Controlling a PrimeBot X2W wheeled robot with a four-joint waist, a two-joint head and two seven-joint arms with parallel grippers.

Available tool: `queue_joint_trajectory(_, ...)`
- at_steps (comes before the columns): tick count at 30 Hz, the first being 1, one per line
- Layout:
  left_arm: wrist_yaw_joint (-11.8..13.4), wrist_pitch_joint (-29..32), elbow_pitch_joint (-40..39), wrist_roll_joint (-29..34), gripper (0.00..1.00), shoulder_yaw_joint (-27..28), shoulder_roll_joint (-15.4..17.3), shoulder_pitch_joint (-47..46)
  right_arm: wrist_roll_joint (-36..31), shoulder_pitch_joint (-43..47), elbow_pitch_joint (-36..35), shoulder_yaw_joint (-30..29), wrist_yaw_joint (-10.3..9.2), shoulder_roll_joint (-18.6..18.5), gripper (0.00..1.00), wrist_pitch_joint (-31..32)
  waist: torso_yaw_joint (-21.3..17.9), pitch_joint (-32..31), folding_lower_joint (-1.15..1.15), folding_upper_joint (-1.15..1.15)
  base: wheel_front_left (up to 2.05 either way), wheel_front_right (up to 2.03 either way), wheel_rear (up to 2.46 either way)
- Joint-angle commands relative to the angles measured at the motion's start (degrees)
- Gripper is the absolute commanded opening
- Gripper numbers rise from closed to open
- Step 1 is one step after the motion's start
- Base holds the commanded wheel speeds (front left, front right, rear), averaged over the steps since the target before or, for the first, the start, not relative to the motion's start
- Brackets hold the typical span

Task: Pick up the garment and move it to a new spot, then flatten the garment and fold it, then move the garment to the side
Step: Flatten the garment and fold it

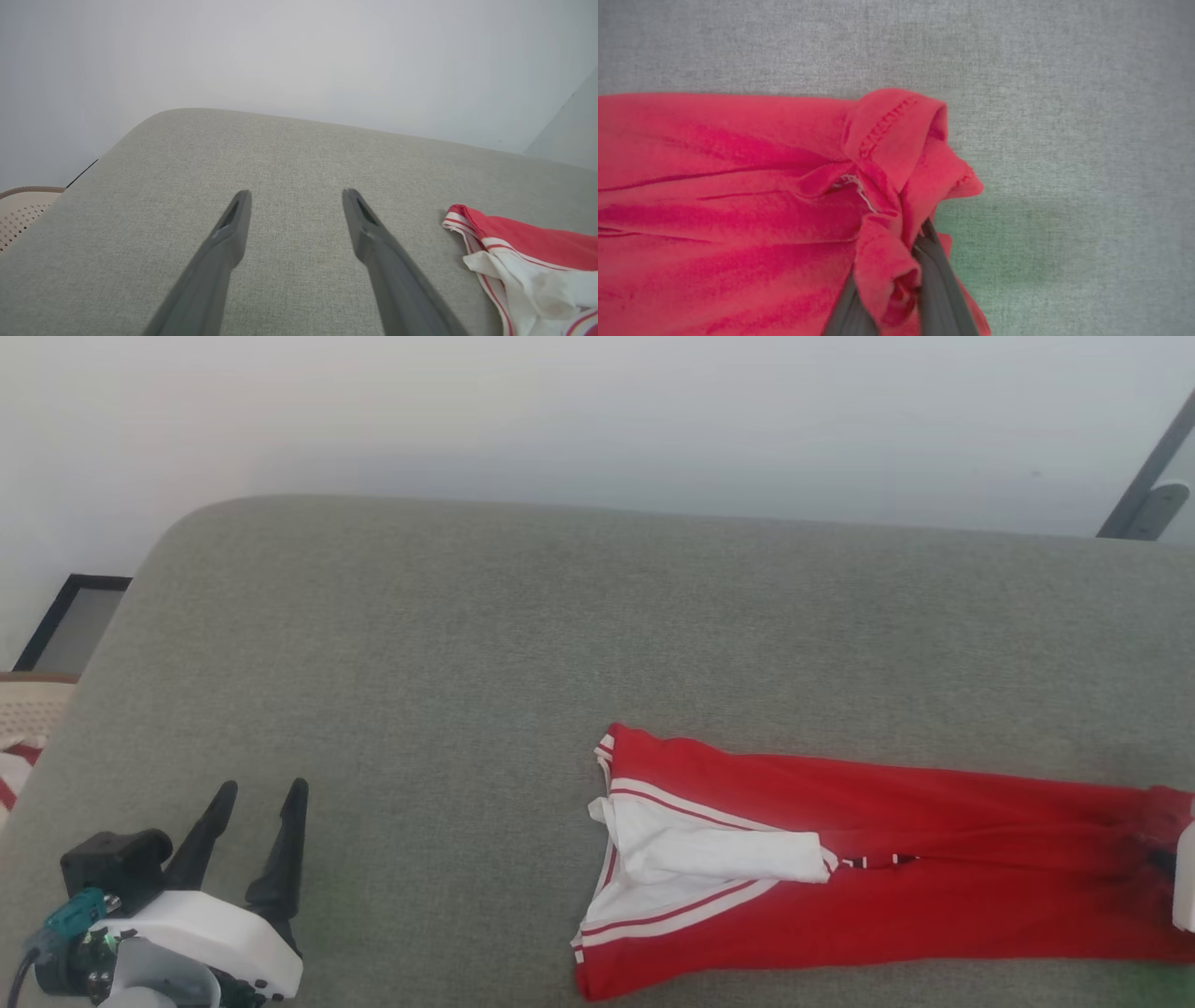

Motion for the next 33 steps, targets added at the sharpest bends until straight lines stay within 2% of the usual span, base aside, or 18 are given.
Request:
queue_joint_trajectory(1,-0.32,-0.46,0.25,0.51,1.00,0.44,-0.19,0.37,-0.19,-0.74,0.59,0.08,-0.15,-0.47,0.00,-0.58,-0.42,-0.08,0.00,0.00,0.00,0.00,0.00)
queue_joint_trajectory(7,-0.81,-0.49,0.88,0.67,1.00,0.92,-0.86,0.94,1.97,-1.03,-2.14,2.26,-0.14,-0.56,0.00,-1.22,-1.63,-0.81,0.00,0.00,0.00,0.00,0.00)
queue_joint_trajectory(18,-1.27,-0.37,0.66,1.03,1.00,1.06,-1.35,1.29,5.92,1.16,-18.88,9.13,-0.13,0.93,0.00,0.07,-1.54,-2.44,0.00,0.00,0.00,0.00,0.00)
queue_joint_trajectory(26,-1.67,0.88,0.46,1.37,1.00,-0.18,-1.69,-0.08,4.23,-0.16,-25.22,14.45,-0.12,6.52,0.00,1.47,1.12,-3.28,0.00,0.00,0.00,0.00,0.00)
queue_joint_trajectory(33,-2.25,1.99,0.95,2.07,1.00,-1.75,-2.57,-2.40,2.82,-2.82,-23.27,20.08,-0.12,13.57,0.00,0.79,4.33,-3.51,0.00,0.00,0.00,0.00,0.00)
